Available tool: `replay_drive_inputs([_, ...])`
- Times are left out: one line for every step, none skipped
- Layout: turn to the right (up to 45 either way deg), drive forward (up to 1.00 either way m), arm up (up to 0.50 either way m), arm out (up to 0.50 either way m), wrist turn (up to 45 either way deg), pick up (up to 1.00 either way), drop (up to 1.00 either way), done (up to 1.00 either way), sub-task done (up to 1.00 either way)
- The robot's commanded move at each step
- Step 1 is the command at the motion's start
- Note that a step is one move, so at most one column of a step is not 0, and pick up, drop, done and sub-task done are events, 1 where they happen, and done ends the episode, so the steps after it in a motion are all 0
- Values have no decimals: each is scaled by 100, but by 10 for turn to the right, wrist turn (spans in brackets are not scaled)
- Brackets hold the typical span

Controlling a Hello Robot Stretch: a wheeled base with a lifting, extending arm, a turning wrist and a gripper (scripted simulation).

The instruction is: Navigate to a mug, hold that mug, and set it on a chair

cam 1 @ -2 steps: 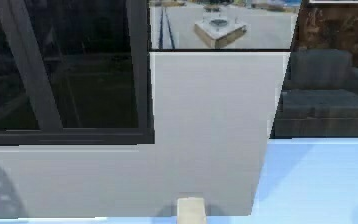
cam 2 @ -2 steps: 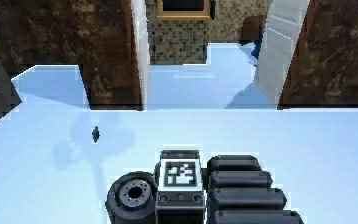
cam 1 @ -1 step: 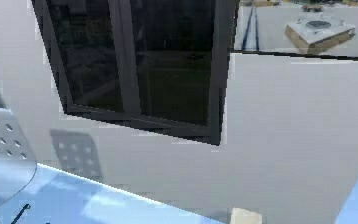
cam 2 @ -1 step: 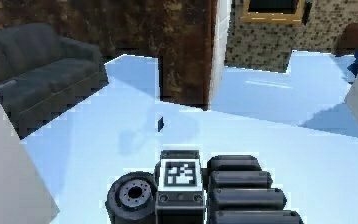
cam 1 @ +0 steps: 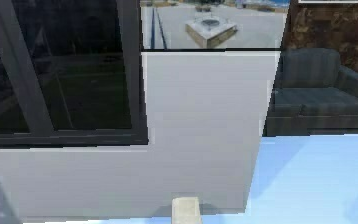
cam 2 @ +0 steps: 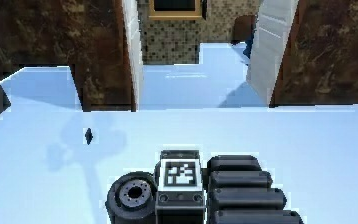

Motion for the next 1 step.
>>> replay_drive_inputs([30, 0, 0, 0, 0, 0, 0, 0, 0])
